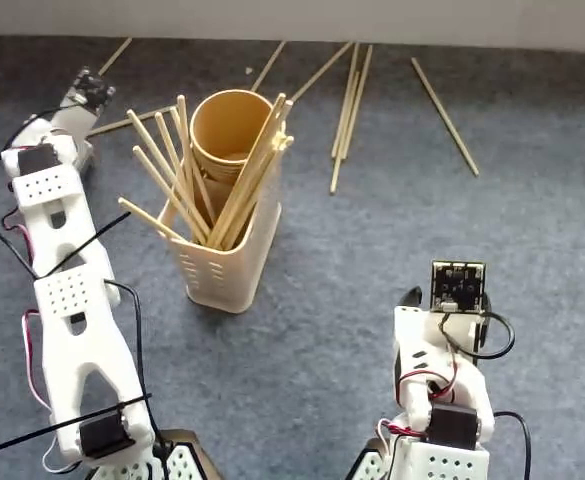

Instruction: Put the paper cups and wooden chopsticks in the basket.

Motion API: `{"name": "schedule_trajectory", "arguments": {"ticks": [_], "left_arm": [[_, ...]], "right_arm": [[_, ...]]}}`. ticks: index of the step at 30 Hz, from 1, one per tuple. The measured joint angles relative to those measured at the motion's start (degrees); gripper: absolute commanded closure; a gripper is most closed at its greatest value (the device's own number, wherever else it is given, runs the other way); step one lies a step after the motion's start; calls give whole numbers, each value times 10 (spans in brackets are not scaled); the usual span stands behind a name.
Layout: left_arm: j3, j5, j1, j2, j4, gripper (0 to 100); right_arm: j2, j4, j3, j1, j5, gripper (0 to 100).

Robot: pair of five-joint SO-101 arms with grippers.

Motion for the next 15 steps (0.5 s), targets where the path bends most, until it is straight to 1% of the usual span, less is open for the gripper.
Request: {"name": "schedule_trajectory", "arguments": {"ticks": [2, 5, 9, 13, 15], "left_arm": [[-1, 0, -2, 1, -25, 720], [8, -19, -2, 7, -61, 720], [42, -29, -2, 7, -80, 730], [71, -33, -2, 6, -82, 828], [77, -60, 1, 6, -69, 880]], "right_arm": [[0, 0, 0, 0, 0, 684], [0, 0, 0, 0, 0, 684], [0, 0, 0, 0, 0, 684], [0, 0, 0, 0, 0, 684], [0, 0, 0, 0, 0, 684]]}}
